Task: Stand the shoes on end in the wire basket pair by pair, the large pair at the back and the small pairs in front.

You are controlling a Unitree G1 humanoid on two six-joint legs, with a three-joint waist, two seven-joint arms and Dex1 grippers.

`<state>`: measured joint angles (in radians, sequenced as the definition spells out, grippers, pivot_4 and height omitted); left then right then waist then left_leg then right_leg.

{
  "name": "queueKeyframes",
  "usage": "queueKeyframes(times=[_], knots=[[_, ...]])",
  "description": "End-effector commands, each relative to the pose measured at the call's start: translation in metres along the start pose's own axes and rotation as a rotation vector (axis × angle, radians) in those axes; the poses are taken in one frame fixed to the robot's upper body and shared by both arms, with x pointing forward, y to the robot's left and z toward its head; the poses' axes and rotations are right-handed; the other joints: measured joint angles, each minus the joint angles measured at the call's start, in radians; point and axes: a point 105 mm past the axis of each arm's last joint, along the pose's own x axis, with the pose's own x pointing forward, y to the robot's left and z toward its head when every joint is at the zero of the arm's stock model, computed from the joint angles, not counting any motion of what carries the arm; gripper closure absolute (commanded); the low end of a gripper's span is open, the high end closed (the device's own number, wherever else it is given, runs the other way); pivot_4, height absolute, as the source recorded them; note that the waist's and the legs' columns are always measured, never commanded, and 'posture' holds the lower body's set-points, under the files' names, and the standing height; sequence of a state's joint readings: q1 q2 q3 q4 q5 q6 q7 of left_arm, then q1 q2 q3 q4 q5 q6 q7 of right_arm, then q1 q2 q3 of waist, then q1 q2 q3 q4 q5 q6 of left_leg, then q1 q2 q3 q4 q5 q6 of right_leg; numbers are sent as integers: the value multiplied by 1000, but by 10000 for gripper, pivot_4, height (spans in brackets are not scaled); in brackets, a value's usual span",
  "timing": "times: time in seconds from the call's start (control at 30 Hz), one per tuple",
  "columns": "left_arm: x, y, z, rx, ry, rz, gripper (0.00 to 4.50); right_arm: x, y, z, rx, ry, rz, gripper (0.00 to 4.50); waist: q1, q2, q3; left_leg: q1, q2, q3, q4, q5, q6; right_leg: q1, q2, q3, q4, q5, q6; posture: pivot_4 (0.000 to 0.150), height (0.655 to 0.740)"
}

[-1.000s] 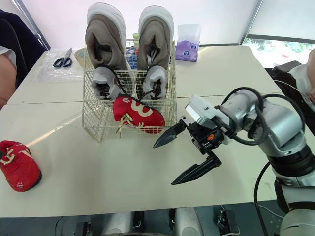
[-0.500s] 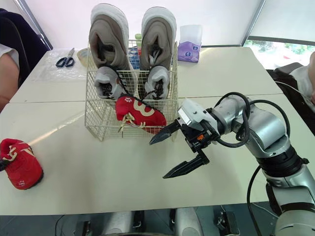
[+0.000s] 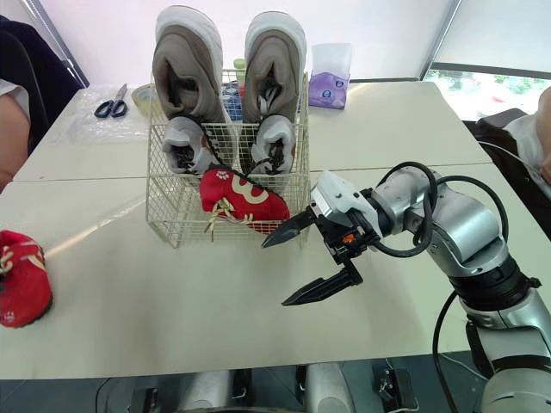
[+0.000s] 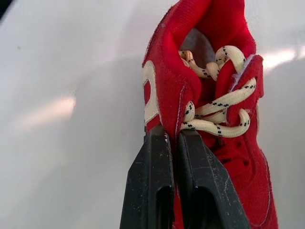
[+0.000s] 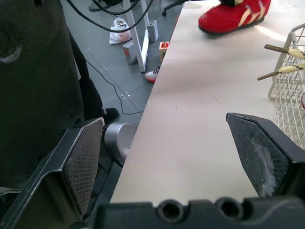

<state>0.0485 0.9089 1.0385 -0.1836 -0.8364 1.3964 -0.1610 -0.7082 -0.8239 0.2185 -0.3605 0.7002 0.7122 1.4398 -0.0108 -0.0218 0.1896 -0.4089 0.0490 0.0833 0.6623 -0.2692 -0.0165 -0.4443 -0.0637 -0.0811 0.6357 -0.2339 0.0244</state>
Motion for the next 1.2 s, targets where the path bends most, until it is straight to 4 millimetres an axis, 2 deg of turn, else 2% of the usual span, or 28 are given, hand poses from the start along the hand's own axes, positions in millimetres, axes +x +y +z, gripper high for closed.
queueKeyframes(times=[0.03,0.07,0.17,0.27,0.33,0.43,0.53,0.67,0.8,0.97,1.2], knots=[[-53,-40,98,212,-638,-51,44522,-5,-8,13,-16,-53,-44,0,3,-1,0,0,0,0,0,0,0,0,0,0,0,0,0,1500,7400],[-65,-54,114,195,-765,-83,44522,-5,-11,16,-6,-76,-52,0,2,-1,0,0,0,0,0,0,0,0,-1,0,-1,0,-1,1500,7400],[-82,-102,137,115,-940,-317,44522,-2,-15,15,20,-92,-76,0,0,-2,-1,0,0,1,0,0,0,2,-1,0,-2,1,-1,1500,7400],[-99,-150,143,151,-1065,-504,44522,-6,-17,14,46,-89,-110,0,-2,-1,-2,0,-1,2,0,2,4,2,-1,0,-2,3,1,1500,7400],[-101,-183,135,188,-1087,-601,44522,-14,-16,17,67,-96,-144,0,-2,-1,-2,0,-1,3,0,2,4,2,-1,0,-1,4,3,1500,7400],[-95,-221,114,191,-1069,-696,44522,-30,-13,28,99,-127,-195,0,1,-1,-1,0,-1,3,1,2,5,3,1,-1,0,6,8,1500,7400],[-93,-248,91,186,-1051,-771,44522,-46,-9,37,134,-159,-254,0,2,-2,-2,0,-2,3,2,2,5,4,2,0,0,7,9,1500,7400],[-88,-252,75,130,-1036,-741,44522,-58,-8,37,172,-172,-325,0,0,-2,-2,0,-1,3,3,2,6,4,5,0,0,7,10,1500,7400],[-85,-252,54,123,-982,-734,44522,-57,-7,34,192,-180,-343,0,4,-2,-2,1,0,2,3,2,6,5,9,0,0,7,10,1500,7400],[-83,-246,46,172,-976,-672,44522,-57,-9,34,209,-203,-346,0,15,-2,-2,1,0,1,5,2,6,6,12,1,0,7,10,1500,7400],[-62,-240,15,242,-922,-579,44522,-56,-16,34,217,-234,-338,0,26,-2,-2,1,0,1,6,2,6,7,13,1,-1,7,10,1500,7400]])
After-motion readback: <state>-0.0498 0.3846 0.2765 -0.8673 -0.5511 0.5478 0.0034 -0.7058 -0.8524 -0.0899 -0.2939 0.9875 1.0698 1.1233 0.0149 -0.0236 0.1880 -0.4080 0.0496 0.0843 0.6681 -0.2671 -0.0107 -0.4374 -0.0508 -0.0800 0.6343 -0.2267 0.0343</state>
